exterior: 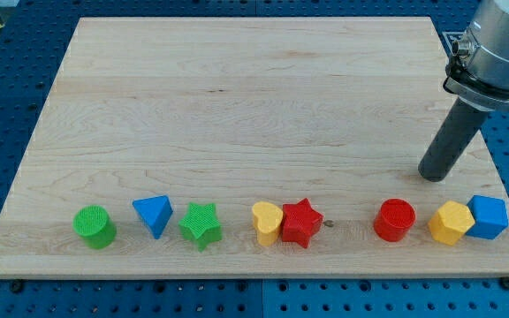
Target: Move the blue triangle slightly to the down
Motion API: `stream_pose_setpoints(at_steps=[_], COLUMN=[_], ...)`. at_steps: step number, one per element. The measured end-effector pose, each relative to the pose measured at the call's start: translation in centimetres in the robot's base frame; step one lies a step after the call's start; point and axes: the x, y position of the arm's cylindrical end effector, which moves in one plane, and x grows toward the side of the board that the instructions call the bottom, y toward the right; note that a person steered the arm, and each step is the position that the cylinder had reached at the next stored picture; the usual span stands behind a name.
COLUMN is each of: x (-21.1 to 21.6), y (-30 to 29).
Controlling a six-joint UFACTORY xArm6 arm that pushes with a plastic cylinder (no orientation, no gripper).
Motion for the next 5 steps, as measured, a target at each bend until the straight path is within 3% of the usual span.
stream_pose_setpoints(at_steps=[2,3,5], x=[0.0,-0.4,-2.4], y=[0.0,-2.8,-15.6])
